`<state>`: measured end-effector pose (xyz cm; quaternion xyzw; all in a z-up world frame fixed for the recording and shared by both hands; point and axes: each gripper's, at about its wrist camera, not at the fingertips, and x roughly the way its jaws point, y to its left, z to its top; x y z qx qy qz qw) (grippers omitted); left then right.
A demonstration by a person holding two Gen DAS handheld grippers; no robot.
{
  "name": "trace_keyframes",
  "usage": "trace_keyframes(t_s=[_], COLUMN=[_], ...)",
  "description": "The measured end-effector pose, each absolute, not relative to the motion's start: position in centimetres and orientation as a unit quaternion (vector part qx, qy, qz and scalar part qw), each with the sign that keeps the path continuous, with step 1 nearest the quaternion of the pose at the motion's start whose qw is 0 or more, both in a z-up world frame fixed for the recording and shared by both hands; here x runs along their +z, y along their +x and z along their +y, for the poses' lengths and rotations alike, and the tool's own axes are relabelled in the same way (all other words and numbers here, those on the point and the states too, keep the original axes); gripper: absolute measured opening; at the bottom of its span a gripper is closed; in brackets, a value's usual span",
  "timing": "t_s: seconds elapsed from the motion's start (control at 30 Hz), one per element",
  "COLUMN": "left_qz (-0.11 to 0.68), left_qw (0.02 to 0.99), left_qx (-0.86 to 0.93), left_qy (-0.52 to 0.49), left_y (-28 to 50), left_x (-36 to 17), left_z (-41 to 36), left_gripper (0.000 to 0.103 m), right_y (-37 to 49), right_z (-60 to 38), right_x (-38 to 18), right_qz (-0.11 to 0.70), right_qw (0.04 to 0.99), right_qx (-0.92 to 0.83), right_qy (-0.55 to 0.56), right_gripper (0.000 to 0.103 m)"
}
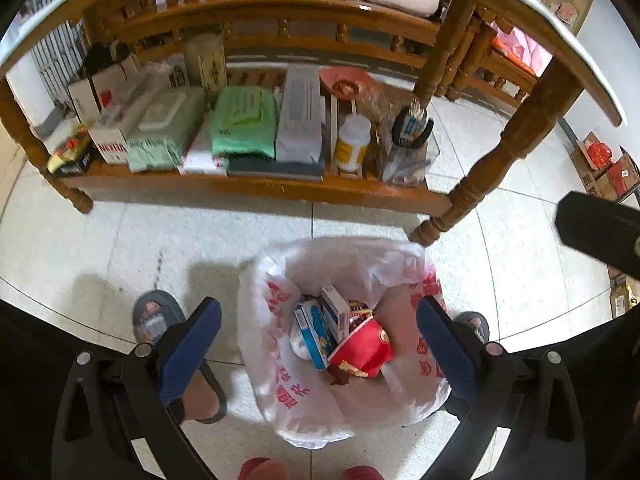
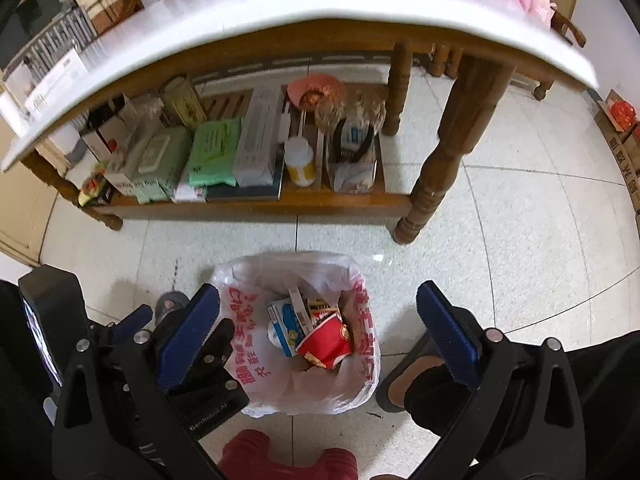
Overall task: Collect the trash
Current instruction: 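Raise both tools from the bag back toward the white table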
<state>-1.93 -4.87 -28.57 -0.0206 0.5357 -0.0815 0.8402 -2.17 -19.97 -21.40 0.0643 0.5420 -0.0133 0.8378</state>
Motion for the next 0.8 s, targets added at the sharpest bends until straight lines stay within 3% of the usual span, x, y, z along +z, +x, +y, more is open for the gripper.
trace_keyframes(t_s=[0.8], left_qz=[0.389], left_qw=[0.919], left_qx=[-0.059], left_qy=[-0.011], left_y=[0.3], left_x=[-10.6], left_z=[-0.2], left_gripper=[0.095], right_y=[-3.1], right_z=[-18.8], right_x=[-4.6], right_qz=[0.383], right_qw=[0.923], right_qx=[-0.006], right_qy=[0.026], right_gripper=[0.096])
